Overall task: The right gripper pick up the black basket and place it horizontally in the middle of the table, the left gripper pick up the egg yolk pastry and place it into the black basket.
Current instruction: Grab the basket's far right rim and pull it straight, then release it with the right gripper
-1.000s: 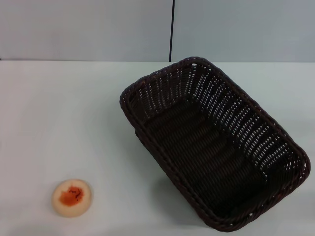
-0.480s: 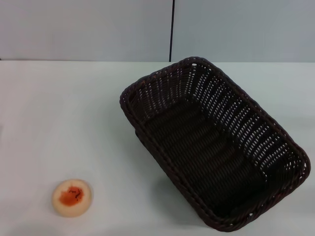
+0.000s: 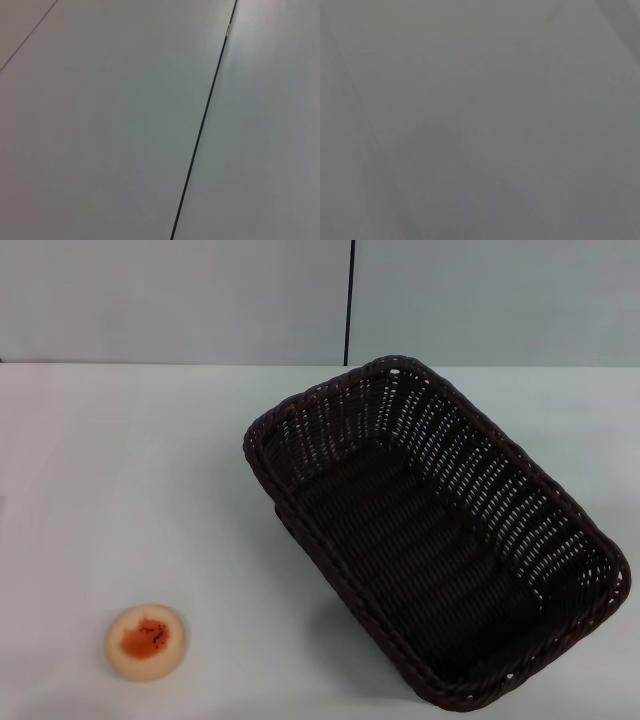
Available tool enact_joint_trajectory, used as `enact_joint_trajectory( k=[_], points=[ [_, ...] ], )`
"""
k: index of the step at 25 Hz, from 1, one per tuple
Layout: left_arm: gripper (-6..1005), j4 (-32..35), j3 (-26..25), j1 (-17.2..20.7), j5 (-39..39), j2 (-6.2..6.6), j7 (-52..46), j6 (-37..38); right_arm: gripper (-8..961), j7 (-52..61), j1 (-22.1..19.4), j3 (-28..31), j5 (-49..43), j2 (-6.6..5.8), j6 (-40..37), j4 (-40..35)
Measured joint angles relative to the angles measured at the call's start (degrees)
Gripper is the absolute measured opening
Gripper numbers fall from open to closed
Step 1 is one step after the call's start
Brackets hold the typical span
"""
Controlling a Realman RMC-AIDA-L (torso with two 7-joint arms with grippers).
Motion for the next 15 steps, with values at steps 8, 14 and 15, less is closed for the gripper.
enact_joint_trajectory(
  k=[8,14,15],
  points=[
    [685,-0.04,0.0,-0.08,0.09,-0.05,-0.03,-0.2,640,32.04,10.06,-6.16,-24.53,-4.1,-12.35,-21.37],
    [685,-0.04,0.05,-0.09,0.17,-0.09,-0.03,-0.57,639,40.17,20.75,-8.44,-42.81,-7.04,-19.9,-22.31],
    [685,-0.04,0.13,-0.03,0.17,-0.1,-0.04,-0.72,639,40.79,21.78,-9.94,-44.75,-7.15,-20.08,-22.29]
  ],
)
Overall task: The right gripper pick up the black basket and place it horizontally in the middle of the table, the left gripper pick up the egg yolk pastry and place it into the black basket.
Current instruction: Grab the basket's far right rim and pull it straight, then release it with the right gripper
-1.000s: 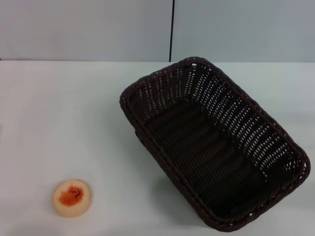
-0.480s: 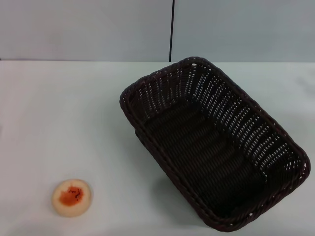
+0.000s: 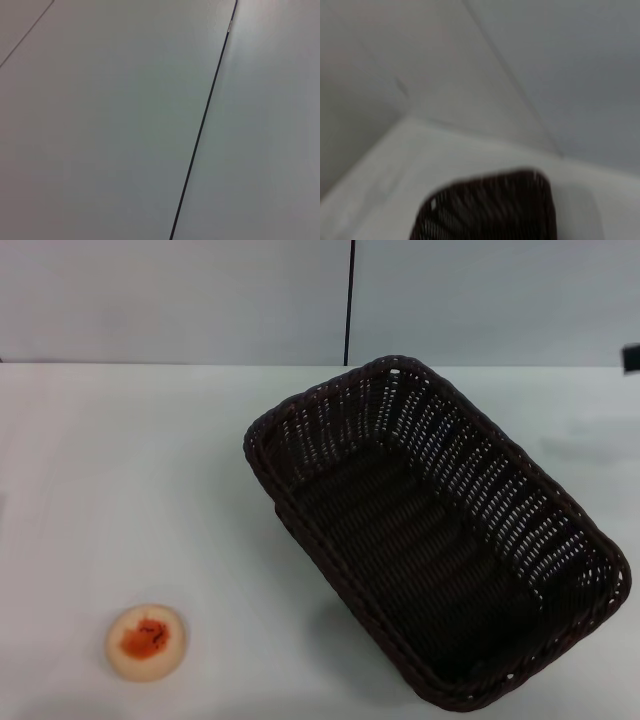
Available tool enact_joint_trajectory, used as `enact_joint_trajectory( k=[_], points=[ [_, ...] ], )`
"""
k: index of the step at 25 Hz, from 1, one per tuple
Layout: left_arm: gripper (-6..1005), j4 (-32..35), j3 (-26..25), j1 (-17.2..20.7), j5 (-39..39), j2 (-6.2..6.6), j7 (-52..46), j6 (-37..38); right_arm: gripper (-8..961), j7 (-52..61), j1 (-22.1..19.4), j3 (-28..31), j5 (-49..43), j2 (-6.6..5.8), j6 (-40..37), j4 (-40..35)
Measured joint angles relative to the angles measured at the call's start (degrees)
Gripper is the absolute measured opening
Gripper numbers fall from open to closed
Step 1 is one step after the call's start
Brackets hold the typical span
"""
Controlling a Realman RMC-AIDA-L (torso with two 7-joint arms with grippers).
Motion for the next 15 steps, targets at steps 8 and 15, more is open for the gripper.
enact_joint_trajectory(
  k=[8,15],
  points=[
    [684,0.03,0.8,0.73,-0.02,-0.08,-0.08,-0.57,638,1.9,3.44,-14.24,-5.84,0.5,2.57,2.78],
    [684,-0.01,1.25,0.99,-0.04,-0.08,-0.09,-0.72,627,2.36,3.95,-20.6,-9.42,2.55,7.42,5.89]
  ],
)
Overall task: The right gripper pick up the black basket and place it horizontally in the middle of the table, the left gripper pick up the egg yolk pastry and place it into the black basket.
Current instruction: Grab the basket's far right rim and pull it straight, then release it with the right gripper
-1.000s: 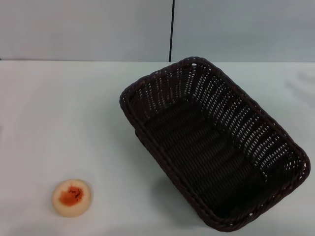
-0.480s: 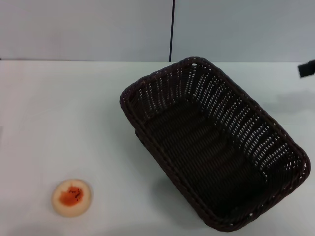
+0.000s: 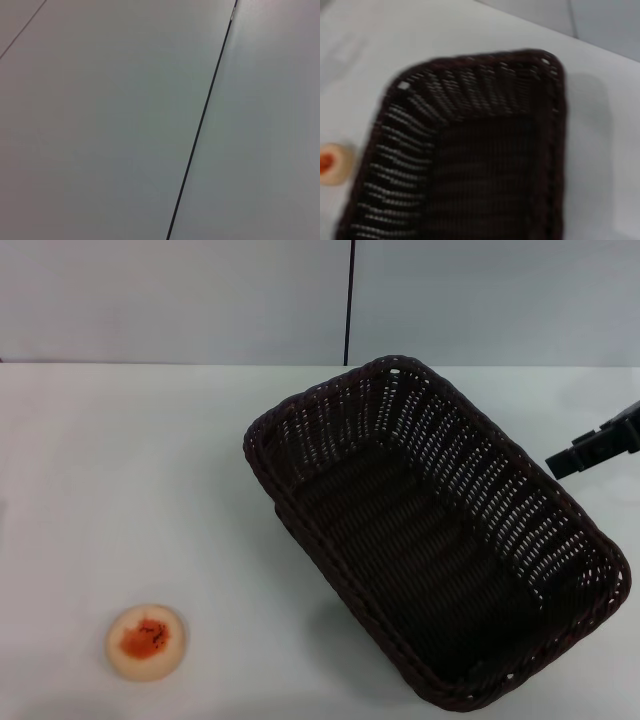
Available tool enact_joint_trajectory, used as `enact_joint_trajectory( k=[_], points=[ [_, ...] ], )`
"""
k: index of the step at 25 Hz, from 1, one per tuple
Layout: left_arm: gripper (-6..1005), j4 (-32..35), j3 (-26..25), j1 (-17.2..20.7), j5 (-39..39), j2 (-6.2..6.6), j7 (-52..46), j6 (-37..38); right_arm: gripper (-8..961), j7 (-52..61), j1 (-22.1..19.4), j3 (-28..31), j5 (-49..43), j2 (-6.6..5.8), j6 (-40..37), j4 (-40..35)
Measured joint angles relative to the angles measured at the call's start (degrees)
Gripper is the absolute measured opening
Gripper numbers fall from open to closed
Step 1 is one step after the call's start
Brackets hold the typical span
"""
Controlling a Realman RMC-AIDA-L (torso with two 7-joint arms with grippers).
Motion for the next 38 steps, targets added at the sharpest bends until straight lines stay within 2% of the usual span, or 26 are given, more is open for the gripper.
enact_joint_trajectory(
  k=[5,14,21,33,38],
  points=[
    [683,0.02,0.13,0.0,-0.07,0.0,-0.48,0.0,602,0.49,0.51,-0.66,-5.1,1.45,3.48,0.67],
    [683,0.02,0.12,0.0,-0.09,0.0,-0.53,0.01,557,0.28,0.32,-0.94,-4.98,2.49,3.42,1.09],
    [683,0.02,0.11,-0.18,-0.03,0.0,-0.53,-0.19,523,-0.36,0.53,-1.17,-4.98,2.74,3.63,3.5],
    [682,0.02,0.11,-0.54,0.0,0.01,-0.52,-0.42,463,-2.04,0.45,-4.1,-5.05,3.97,5.36,5.09],
    [682,0.01,0.12,-0.53,-0.01,0.0,-0.52,-0.51,263,-2.1,0.37,-4.64,-5.15,4.01,5.16,5.12]
  ],
)
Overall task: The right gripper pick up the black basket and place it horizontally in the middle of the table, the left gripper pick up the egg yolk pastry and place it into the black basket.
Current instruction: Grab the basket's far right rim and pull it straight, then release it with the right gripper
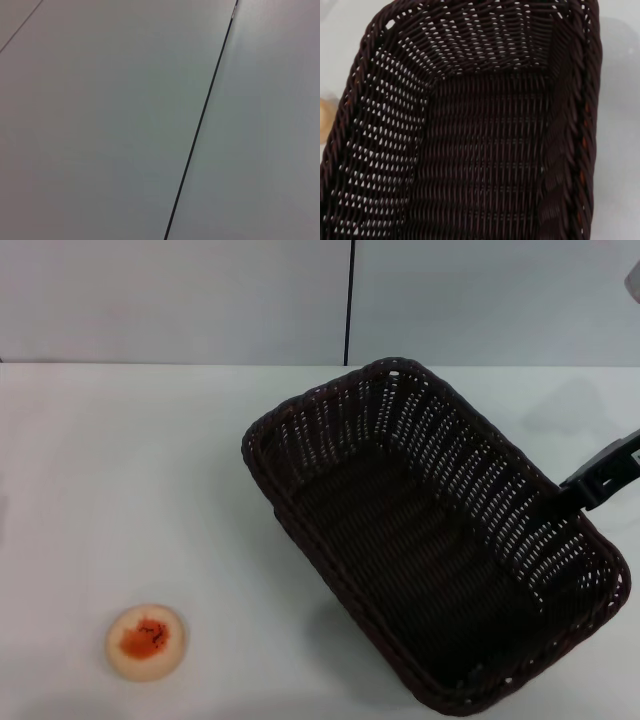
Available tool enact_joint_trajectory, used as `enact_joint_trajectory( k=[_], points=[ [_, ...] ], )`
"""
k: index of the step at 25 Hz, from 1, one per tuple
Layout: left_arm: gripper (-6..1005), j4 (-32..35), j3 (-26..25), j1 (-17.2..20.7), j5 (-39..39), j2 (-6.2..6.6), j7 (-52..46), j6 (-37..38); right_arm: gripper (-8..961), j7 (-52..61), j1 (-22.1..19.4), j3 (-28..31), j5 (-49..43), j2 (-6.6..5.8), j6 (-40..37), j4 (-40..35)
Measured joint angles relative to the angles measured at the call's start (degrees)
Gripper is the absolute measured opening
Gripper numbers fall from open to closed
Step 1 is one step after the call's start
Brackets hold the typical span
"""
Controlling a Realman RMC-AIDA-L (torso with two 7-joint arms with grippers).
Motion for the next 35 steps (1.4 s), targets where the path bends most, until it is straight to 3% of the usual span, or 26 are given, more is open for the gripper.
enact_joint_trajectory(
  k=[1,11,20,28,35],
  points=[
    [682,0.0,0.0,0.0,0.0,-0.01,0.0,-0.04,223,-0.01,-0.07,-0.01,0.01,0.0,0.0,0.0],
    [682,-0.02,0.0,0.08,0.0,-0.09,-0.02,-0.58,198,-1.68,-1.08,1.12,2.65,-0.14,0.0,-0.14],
    [682,-0.52,0.0,0.01,-0.03,-0.09,-0.07,-0.67,192,-3.81,-3.74,2.13,19.15,-3.96,-1.65,-0.49],
    [682,-0.61,0.0,-0.1,-0.18,-0.09,-0.09,-0.68,192,-8.22,-2.67,2.19,23.08,-5.38,-3.67,-0.36],
    [681,-0.67,0.0,-0.18,-0.09,-0.08,-0.1,-0.67,191,-15.24,-1.88,2.24,23.58,-5.59,-3.97,-0.23]
  ],
)
